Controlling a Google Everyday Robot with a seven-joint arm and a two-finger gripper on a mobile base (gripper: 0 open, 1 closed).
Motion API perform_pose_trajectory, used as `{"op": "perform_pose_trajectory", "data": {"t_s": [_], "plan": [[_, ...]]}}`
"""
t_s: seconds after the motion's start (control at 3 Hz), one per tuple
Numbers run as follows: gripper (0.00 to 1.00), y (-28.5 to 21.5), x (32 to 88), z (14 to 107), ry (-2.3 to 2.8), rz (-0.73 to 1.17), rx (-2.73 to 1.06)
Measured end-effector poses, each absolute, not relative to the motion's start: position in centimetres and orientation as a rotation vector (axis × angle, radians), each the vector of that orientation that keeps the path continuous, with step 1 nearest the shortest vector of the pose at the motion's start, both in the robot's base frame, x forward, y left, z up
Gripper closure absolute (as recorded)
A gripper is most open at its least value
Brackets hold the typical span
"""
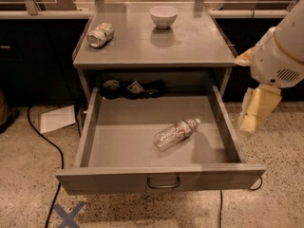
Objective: Pick water bottle from top drawer and place on counter
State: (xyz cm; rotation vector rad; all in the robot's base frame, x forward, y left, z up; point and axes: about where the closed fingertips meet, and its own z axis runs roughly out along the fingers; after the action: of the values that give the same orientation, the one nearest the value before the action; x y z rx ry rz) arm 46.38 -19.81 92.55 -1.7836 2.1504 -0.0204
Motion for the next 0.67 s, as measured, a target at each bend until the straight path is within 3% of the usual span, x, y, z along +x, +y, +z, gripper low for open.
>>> {"op": "perform_pose_trajectory", "data": {"t_s": [0.67], "plan": [[0.00, -17.1, 49.8, 84.4, 2.088, 0.096, -1.836]]}}
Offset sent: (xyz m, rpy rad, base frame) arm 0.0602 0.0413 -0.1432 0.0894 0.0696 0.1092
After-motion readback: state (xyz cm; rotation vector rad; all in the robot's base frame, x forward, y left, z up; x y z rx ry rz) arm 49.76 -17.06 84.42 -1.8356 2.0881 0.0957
